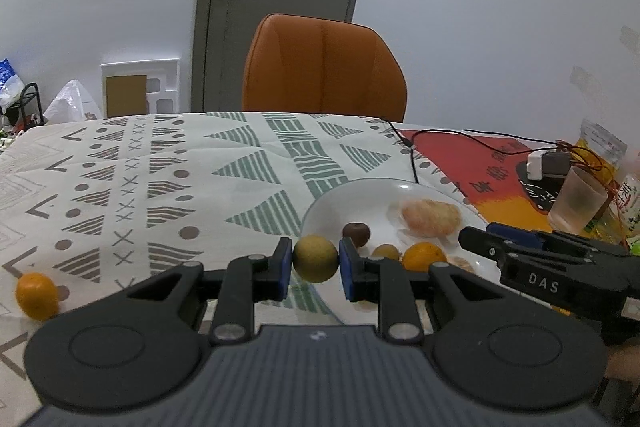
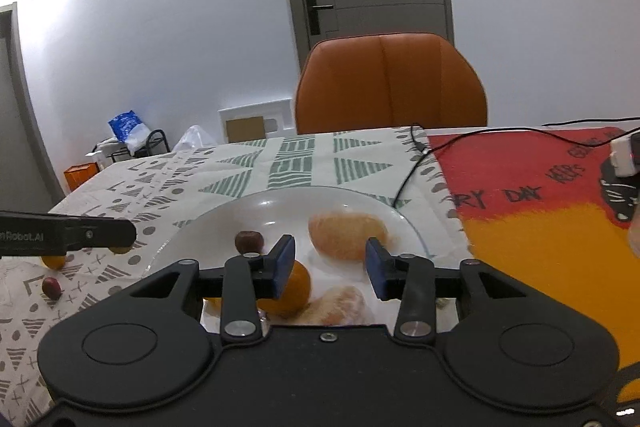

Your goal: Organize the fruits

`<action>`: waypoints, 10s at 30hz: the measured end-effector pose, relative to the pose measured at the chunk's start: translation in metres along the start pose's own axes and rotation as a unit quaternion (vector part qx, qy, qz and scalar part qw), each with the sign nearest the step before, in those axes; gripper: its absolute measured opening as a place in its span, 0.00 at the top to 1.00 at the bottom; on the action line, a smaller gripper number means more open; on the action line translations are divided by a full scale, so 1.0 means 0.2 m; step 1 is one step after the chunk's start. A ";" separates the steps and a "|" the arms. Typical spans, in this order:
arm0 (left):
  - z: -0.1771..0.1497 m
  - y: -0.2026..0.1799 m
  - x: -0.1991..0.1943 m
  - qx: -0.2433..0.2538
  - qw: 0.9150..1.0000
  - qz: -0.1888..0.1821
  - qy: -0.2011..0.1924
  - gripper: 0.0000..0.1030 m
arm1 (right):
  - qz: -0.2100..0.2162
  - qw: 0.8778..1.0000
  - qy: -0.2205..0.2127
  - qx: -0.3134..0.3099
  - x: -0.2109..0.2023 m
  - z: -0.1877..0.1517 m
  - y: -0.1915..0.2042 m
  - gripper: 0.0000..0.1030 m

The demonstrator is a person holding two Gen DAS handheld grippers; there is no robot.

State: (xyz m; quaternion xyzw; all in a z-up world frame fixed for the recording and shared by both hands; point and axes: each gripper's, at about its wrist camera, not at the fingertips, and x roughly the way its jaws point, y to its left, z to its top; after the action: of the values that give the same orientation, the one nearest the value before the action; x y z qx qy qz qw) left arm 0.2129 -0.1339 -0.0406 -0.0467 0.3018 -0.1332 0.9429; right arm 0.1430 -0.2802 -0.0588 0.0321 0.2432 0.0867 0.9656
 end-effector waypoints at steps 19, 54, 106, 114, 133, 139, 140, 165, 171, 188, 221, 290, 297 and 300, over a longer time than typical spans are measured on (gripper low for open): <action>0.00 -0.03 0.00 0.001 1.000 0.007 0.006 0.69 | 0.008 1.000 0.006 0.028 -0.09 -0.05 -0.02 0.56; -0.06 0.34 -0.41 -0.029 0.993 0.111 -0.034 0.17 | 0.069 0.997 -0.009 0.013 -0.20 -0.02 0.36 0.07; -0.31 0.76 -0.70 -0.065 0.985 0.158 -0.027 0.11 | 0.147 0.988 0.028 -0.024 -0.17 -0.21 0.89 0.03; -0.34 0.81 -0.69 -0.070 0.985 0.157 -0.026 0.11 | 0.159 0.986 0.038 -0.036 -0.14 -0.23 0.96 0.03; -0.36 0.97 -0.64 -0.089 0.983 0.161 -0.017 0.13 | 0.198 0.975 0.079 -0.057 0.08 -0.24 1.14 0.25; -0.35 1.03 -0.60 -0.095 0.982 0.165 -0.006 0.14 | 0.198 0.974 0.093 -0.066 0.18 -0.22 1.20 0.35; -0.35 1.03 -0.59 -0.095 0.982 0.166 -0.004 0.14 | 0.198 0.973 0.097 -0.068 0.19 -0.22 1.21 0.40; -0.21 0.90 -0.37 -0.068 0.989 0.133 -0.003 0.23 | 0.169 0.981 0.075 -0.065 0.14 -0.12 1.00 0.80; -0.19 0.87 -0.31 -0.067 0.989 0.128 -0.003 0.29 | 0.155 0.984 0.067 -0.062 0.12 -0.09 0.95 0.80; -0.16 0.82 -0.18 -0.083 0.991 0.109 0.005 0.67 | 0.094 0.995 0.038 -0.028 -0.03 -0.05 0.64 0.80; -0.10 0.30 -0.14 -0.011 0.999 0.041 -0.001 0.67 | 0.035 0.999 0.012 0.040 -0.20 -0.13 0.22 0.59; -0.10 0.22 -0.43 0.018 0.992 0.120 -0.016 0.10 | 0.090 0.995 -0.023 0.045 -0.35 -0.14 0.33 0.14; -0.17 0.27 -0.54 -0.003 0.992 0.122 -0.022 0.10 | 0.098 0.994 -0.030 0.036 -0.41 -0.14 0.39 0.07; -0.19 0.28 -0.59 -0.009 0.992 0.124 -0.024 0.10 | 0.101 0.994 -0.032 0.031 -0.44 -0.15 0.42 0.05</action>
State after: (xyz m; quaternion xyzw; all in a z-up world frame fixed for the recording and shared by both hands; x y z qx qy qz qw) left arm 0.1112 -0.0469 -0.0161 -0.0207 0.2836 -0.0110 0.9587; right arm 0.0392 -0.2132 -0.0347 0.0887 0.2102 0.1752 0.9577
